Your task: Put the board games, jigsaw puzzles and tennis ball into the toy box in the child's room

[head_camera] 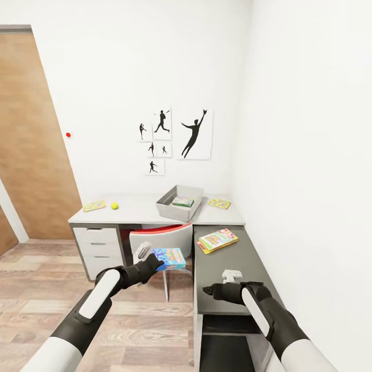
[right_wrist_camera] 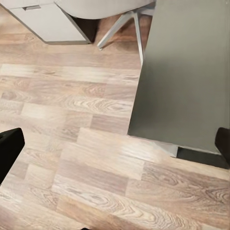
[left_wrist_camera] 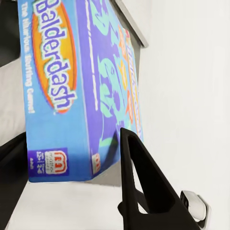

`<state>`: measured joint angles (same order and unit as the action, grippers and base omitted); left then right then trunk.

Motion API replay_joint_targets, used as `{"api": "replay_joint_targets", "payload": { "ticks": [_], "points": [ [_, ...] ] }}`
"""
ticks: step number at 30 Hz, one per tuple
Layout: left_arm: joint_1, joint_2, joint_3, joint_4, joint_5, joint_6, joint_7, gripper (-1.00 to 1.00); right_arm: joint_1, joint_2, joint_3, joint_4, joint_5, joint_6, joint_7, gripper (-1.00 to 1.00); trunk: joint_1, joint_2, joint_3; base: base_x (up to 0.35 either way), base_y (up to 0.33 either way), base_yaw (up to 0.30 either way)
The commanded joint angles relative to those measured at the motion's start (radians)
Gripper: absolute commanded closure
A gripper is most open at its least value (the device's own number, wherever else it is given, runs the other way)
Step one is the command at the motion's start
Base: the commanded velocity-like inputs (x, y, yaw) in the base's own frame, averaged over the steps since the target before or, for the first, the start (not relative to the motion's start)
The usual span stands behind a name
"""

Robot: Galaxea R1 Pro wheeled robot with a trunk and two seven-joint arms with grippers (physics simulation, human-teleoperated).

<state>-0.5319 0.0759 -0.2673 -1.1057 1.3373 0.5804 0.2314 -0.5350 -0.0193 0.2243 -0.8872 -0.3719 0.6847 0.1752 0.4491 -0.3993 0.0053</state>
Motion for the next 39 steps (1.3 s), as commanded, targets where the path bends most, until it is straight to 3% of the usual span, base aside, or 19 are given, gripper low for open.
{"api": "replay_joint_targets", "payload": {
  "ticks": [1, 17, 39],
  "points": [
    [0.0, 0.001, -0.002, -0.001, 0.011, -0.001, 0.009, 1.0, 0.0, -0.001, 0.002, -0.001, 0.002, 0.003, 0.003, -1.0, 0.001, -0.001, 0.0, 0.266, 0.0, 0.0],
    [0.0, 0.001, -0.001, 0.0, 0.011, -0.001, 0.009, 1.0, 0.0, -0.001, 0.003, -0.001, 0.002, 0.004, 0.002, -1.0, 0.001, -0.001, 0.0, 0.292, 0.0, 0.028],
    [0.0, 0.001, -0.001, 0.003, 0.011, -0.001, 0.009, 1.0, 0.0, -0.001, 0.003, -0.001, 0.004, 0.004, 0.001, -1.0, 0.001, -0.001, 0.0, 0.036, 0.0, 0.269]
  ]
}}
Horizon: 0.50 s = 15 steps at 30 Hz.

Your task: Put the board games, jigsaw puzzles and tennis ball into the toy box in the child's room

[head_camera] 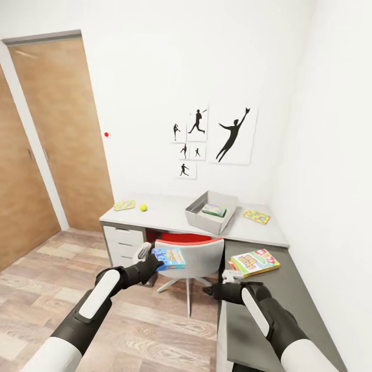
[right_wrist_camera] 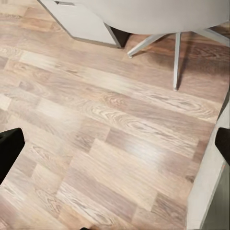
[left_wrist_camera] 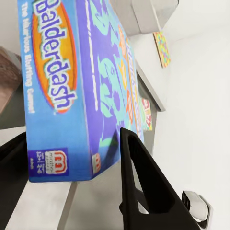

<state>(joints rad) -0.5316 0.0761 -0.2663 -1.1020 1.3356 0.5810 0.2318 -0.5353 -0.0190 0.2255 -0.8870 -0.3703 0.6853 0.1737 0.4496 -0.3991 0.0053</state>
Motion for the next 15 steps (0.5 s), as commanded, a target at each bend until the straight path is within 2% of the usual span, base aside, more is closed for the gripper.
{"api": "replay_joint_targets", "payload": {
  "ticks": [1, 15],
  "points": [
    [-0.001, 0.001, -0.002, -0.001, 0.013, -0.001, 0.009, 1.0, 0.0, -0.001, 0.002, -0.001, 0.002, 0.003, 0.003, -1.0, 0.0, -0.001, 0.0, 0.002, 0.0, 0.296],
    [-0.001, 0.001, -0.002, -0.001, 0.013, -0.001, 0.009, 1.0, 0.0, -0.001, 0.002, -0.001, 0.002, 0.003, 0.003, -1.0, 0.0, -0.001, 0.0, 0.0, 0.0, 0.297]
  ]
}}
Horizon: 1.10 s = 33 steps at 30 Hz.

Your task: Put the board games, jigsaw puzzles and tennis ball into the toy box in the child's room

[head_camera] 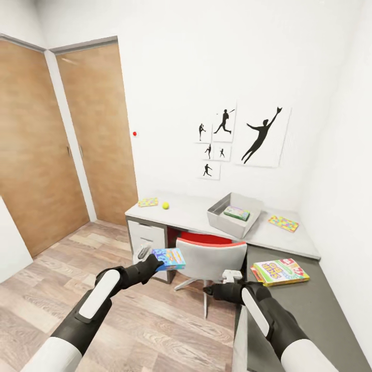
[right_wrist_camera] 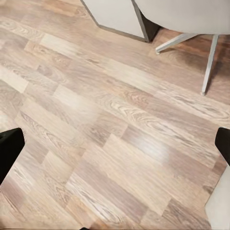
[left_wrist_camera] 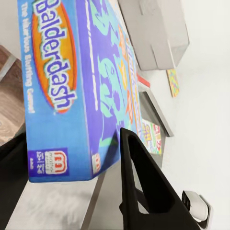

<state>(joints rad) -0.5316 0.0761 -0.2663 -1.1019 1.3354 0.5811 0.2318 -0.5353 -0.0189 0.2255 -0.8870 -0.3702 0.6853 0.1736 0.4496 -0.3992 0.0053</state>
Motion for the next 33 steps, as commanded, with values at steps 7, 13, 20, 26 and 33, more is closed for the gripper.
{"api": "replay_joint_targets", "payload": {
  "ticks": [7, 13, 20, 26, 33],
  "points": [
    [-0.001, 0.001, -0.003, -0.001, 0.013, -0.001, 0.009, 1.0, 0.0, -0.001, 0.002, -0.001, 0.002, 0.003, 0.003, -1.0, 0.0, -0.001, 0.0, 0.0, 0.0, 0.297],
    [-0.001, 0.001, -0.004, -0.001, 0.013, -0.001, 0.009, 1.0, 0.0, -0.001, 0.002, -0.002, 0.002, 0.003, 0.003, -1.0, 0.0, -0.001, 0.0, 0.0, 0.0, 0.297],
    [-0.001, 0.001, -0.004, -0.001, 0.013, -0.001, 0.009, 1.0, 0.0, -0.001, 0.002, -0.002, 0.002, 0.003, 0.003, -1.0, 0.0, -0.001, 0.0, 0.0, 0.0, 0.297],
    [-0.001, 0.001, -0.004, -0.001, 0.013, -0.001, 0.009, 1.0, 0.0, -0.001, 0.002, -0.002, 0.002, 0.003, 0.003, -1.0, 0.0, -0.001, 0.0, 0.0, 0.0, 0.297],
    [-0.001, 0.001, -0.004, -0.001, 0.013, -0.001, 0.009, 1.0, 0.0, -0.001, 0.002, -0.002, 0.002, 0.003, 0.003, -1.0, 0.0, -0.001, 0.0, 0.0, 0.0, 0.297]
  ]
}}
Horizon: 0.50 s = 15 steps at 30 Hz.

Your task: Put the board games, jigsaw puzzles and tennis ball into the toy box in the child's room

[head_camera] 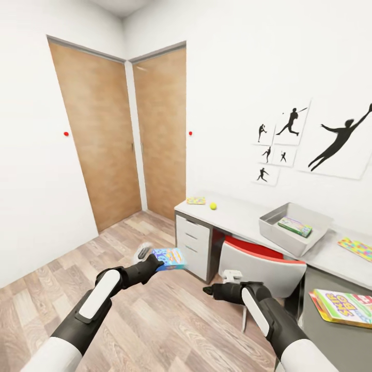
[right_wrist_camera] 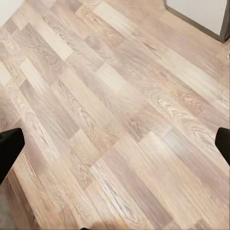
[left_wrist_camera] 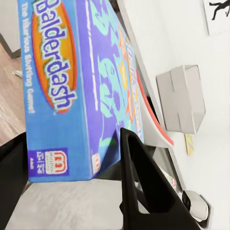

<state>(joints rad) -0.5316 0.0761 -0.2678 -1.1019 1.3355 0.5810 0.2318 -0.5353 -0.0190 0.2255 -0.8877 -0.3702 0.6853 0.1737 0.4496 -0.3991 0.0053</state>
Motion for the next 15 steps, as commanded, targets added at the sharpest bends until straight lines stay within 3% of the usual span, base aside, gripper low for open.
{"api": "replay_joint_targets", "payload": {
  "ticks": [1, 15],
  "points": [
    [-0.001, 0.001, -0.002, -0.001, 0.013, -0.001, 0.009, 1.0, 0.0, -0.001, 0.001, -0.001, 0.002, 0.003, 0.003, -1.0, 0.0, -0.001, 0.0, 0.0, 0.0, 0.297],
    [-0.001, 0.001, -0.002, -0.001, 0.013, -0.001, 0.009, 1.0, 0.0, -0.001, 0.001, -0.002, 0.002, 0.003, 0.003, -1.0, 0.0, -0.001, 0.0, 0.0, 0.0, 0.297]
  ]
}}
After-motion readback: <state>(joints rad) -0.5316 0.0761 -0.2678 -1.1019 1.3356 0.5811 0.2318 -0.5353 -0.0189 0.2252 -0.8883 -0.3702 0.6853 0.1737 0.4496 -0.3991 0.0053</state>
